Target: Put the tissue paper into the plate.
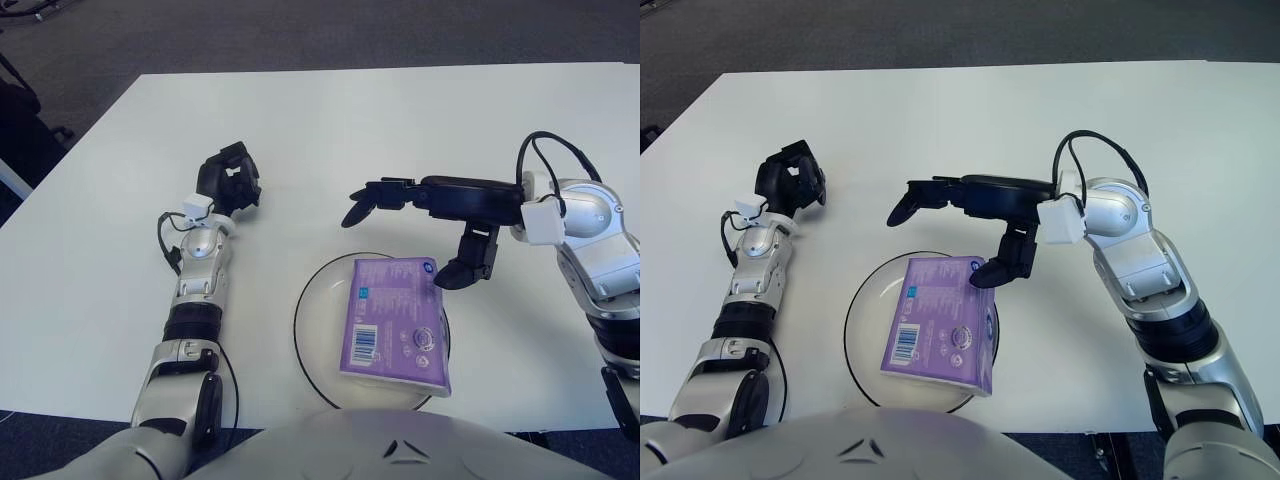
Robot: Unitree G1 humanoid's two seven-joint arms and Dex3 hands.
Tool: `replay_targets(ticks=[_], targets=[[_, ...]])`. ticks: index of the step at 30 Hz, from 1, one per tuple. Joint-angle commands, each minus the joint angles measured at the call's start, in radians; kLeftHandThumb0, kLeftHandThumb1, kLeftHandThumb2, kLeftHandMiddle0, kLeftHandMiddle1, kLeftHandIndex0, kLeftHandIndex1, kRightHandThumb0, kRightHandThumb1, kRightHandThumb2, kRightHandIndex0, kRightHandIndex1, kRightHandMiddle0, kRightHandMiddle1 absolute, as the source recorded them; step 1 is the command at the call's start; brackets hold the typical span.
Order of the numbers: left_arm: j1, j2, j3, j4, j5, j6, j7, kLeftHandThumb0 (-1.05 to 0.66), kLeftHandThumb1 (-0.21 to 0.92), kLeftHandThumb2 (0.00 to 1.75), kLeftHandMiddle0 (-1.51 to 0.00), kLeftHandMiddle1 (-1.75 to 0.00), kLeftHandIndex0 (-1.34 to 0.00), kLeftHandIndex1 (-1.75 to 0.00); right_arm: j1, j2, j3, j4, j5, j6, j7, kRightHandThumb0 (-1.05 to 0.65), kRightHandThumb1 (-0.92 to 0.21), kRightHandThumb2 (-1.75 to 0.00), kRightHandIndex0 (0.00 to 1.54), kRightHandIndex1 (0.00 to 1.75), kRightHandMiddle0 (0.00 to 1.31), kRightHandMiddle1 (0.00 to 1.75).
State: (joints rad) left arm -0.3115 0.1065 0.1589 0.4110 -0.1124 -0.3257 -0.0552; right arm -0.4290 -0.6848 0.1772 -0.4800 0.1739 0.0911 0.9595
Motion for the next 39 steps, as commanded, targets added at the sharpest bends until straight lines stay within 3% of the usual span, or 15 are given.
replay_targets(ticks=[1,6,10,16,18,20,25,29,34,39], targets=[[0.207,-0.093,-0.007,0.158,-0.019,0.01,-0.003,-0.47,0.71,0.98,-1.37,-1.75,-1.1,-1.75,-0.045,-0.011,-0.015,0.039,0.018,-0.02,0.029,-0.49,-0.29,-0.97,0.04,0.09,0.0,0.58],[0.206,-0.094,0.006,0.17,-0.057,-0.012,-0.053,-0.45,0.72,0.98,-1.36,-1.75,-1.08,-1.75,-0.044,0.001,-0.038,0.051,0.001,-0.057,-0.002,-0.7,-0.46,-0.76,0.11,0.12,0.0,0.71],[0.202,-0.096,0.013,0.179,-0.093,-0.045,-0.109,-0.43,0.73,0.98,-1.36,-1.75,-1.07,-1.75,-0.087,-0.008,-0.095,0.12,0.014,-0.072,-0.015,-0.79,-0.59,-0.63,0.16,0.17,0.0,0.83],[0.198,-0.093,0.016,0.195,-0.102,-0.07,-0.137,-0.42,0.73,0.99,-1.36,-1.75,-1.05,-1.75,-0.148,-0.018,-0.134,0.199,0.075,-0.022,0.027,-0.83,-0.67,-0.52,0.17,0.26,0.0,0.89],[0.197,-0.093,0.018,0.2,-0.103,-0.075,-0.142,-0.42,0.73,0.99,-1.36,-1.75,-1.05,-1.75,-0.155,-0.021,-0.154,0.249,0.088,-0.041,0.041,-0.83,-0.68,-0.5,0.17,0.29,0.0,0.89],[0.196,-0.094,0.02,0.204,-0.105,-0.08,-0.147,-0.42,0.74,0.99,-1.35,-1.75,-1.04,-1.75,-0.132,-0.018,-0.176,0.301,0.064,-0.056,0.006,-0.83,-0.66,-0.51,0.15,0.36,0.0,0.92],[0.192,-0.095,0.023,0.212,-0.105,-0.091,-0.152,-0.42,0.74,1.0,-1.35,-1.75,-1.05,-1.75,-0.09,0.03,-0.194,0.277,0.064,0.076,-0.106,-0.74,-0.5,-0.69,0.08,0.58,0.0,1.06],[0.19,-0.095,0.024,0.216,-0.099,-0.098,-0.149,-0.42,0.74,1.0,-1.35,-1.75,-1.06,-1.75,-0.101,0.036,-0.205,0.232,0.107,0.242,-0.154,-0.63,-0.37,-0.85,0.06,0.69,0.0,1.15],[0.193,-0.093,0.026,0.213,-0.099,-0.101,-0.15,-0.42,0.74,1.0,-1.36,-1.75,-1.07,-1.75,-0.084,0.062,-0.217,0.229,0.081,0.297,-0.237,-0.46,-0.24,-1.05,0.07,0.86,0.0,1.26],[0.198,-0.09,0.026,0.201,-0.091,-0.094,-0.138,-0.43,0.74,1.0,-1.36,-1.75,-1.07,-1.75,-0.087,0.088,-0.24,0.206,0.104,0.392,-0.303,-0.42,-0.25,-1.09,0.11,0.95,0.0,1.27]])
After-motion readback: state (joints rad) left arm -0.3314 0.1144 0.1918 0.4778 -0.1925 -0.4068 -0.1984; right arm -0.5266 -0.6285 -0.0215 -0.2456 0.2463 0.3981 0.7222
